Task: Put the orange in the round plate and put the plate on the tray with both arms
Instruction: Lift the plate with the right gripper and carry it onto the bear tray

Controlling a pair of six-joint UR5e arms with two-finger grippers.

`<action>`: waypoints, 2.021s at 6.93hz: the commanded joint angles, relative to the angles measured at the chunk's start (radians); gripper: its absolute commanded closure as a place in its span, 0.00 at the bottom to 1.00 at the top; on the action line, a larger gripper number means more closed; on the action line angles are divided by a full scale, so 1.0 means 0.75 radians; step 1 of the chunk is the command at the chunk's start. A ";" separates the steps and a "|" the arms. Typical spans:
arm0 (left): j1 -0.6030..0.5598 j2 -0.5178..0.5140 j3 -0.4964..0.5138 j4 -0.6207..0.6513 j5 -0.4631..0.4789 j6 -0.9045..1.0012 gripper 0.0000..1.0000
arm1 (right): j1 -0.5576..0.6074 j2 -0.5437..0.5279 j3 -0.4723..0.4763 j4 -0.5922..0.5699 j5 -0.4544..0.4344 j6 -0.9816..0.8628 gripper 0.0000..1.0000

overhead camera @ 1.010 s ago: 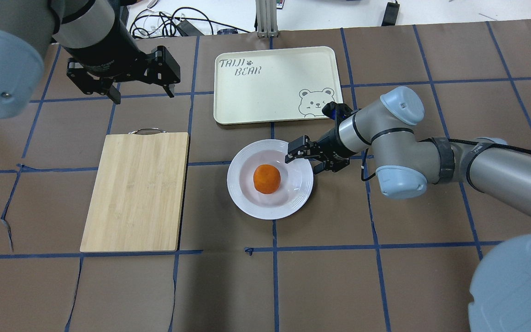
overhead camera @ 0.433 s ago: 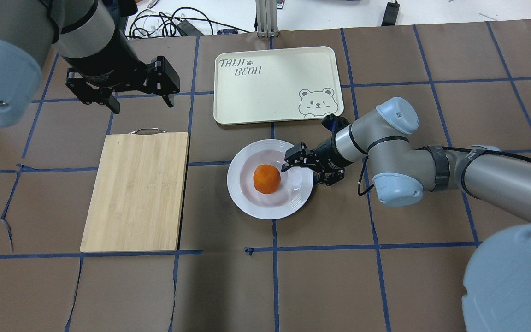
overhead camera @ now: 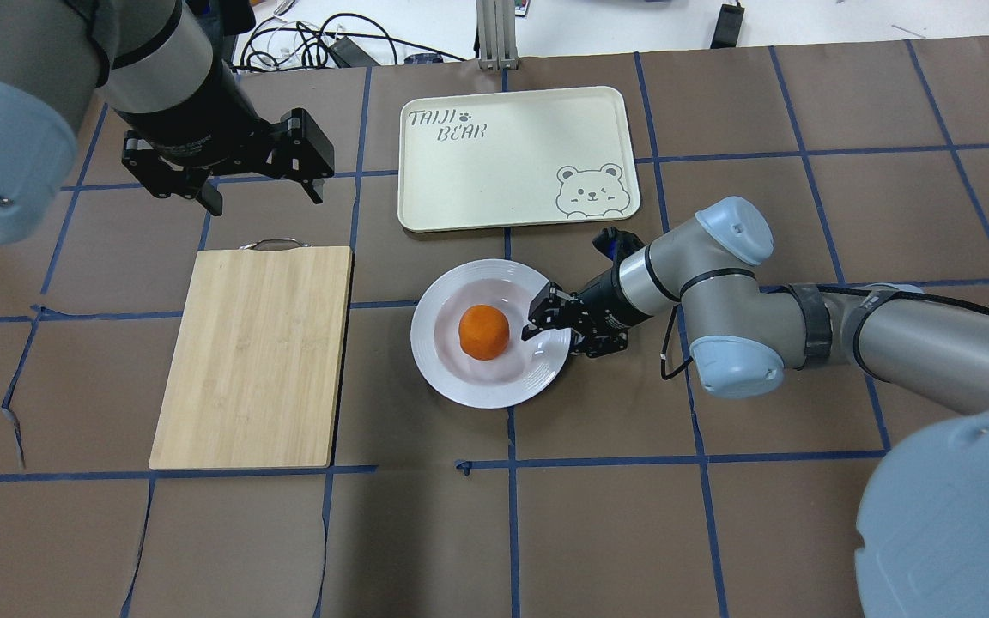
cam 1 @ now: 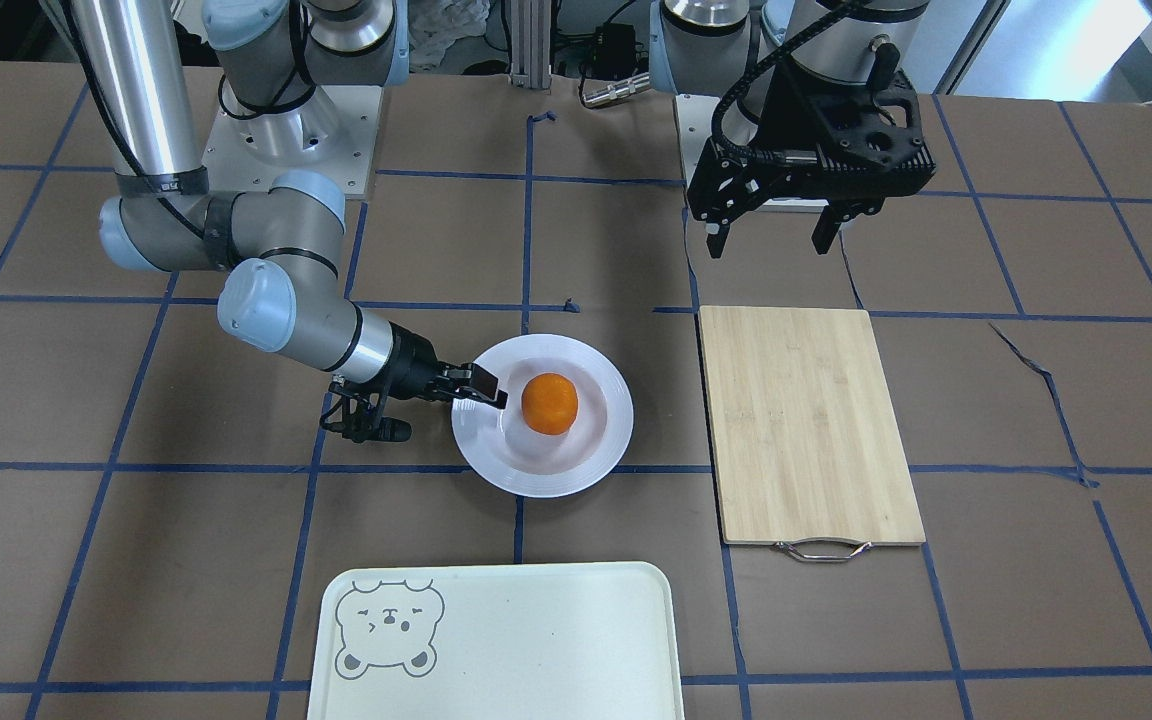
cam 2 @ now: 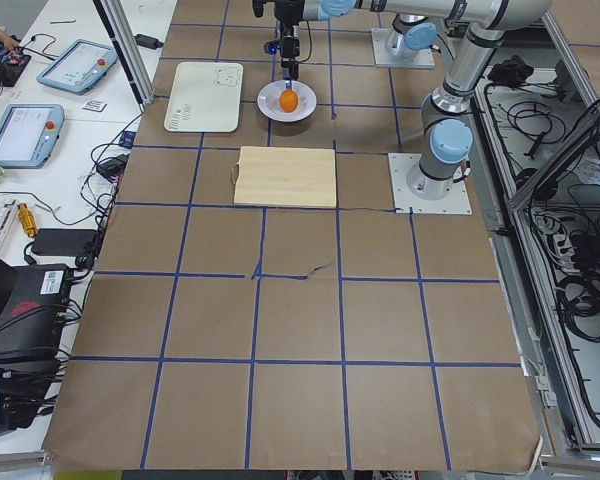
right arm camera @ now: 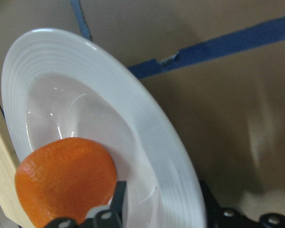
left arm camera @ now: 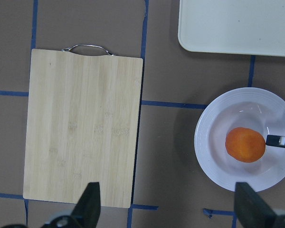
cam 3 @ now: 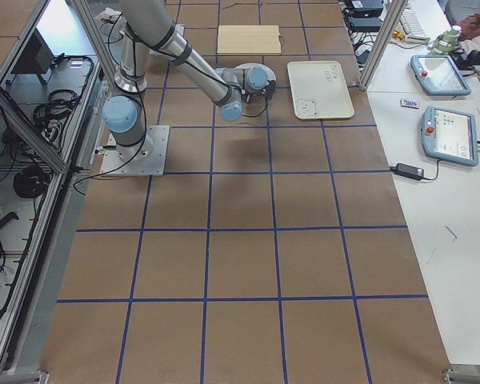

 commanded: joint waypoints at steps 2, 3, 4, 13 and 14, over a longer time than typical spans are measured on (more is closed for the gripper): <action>0.000 0.000 0.000 0.000 0.000 0.000 0.00 | 0.000 -0.012 0.009 -0.023 0.002 0.084 0.90; 0.000 0.000 0.000 0.000 0.000 0.000 0.00 | 0.000 -0.016 0.005 -0.143 -0.002 0.220 0.90; 0.002 0.000 0.000 0.000 0.000 0.000 0.00 | 0.000 -0.034 -0.003 -0.203 -0.004 0.274 0.90; 0.006 0.000 0.000 0.002 -0.002 0.002 0.00 | -0.028 0.467 -0.833 0.018 -0.079 0.316 0.82; 0.006 0.000 0.000 0.004 -0.002 0.002 0.00 | -0.030 0.467 -0.841 0.024 -0.077 0.332 0.80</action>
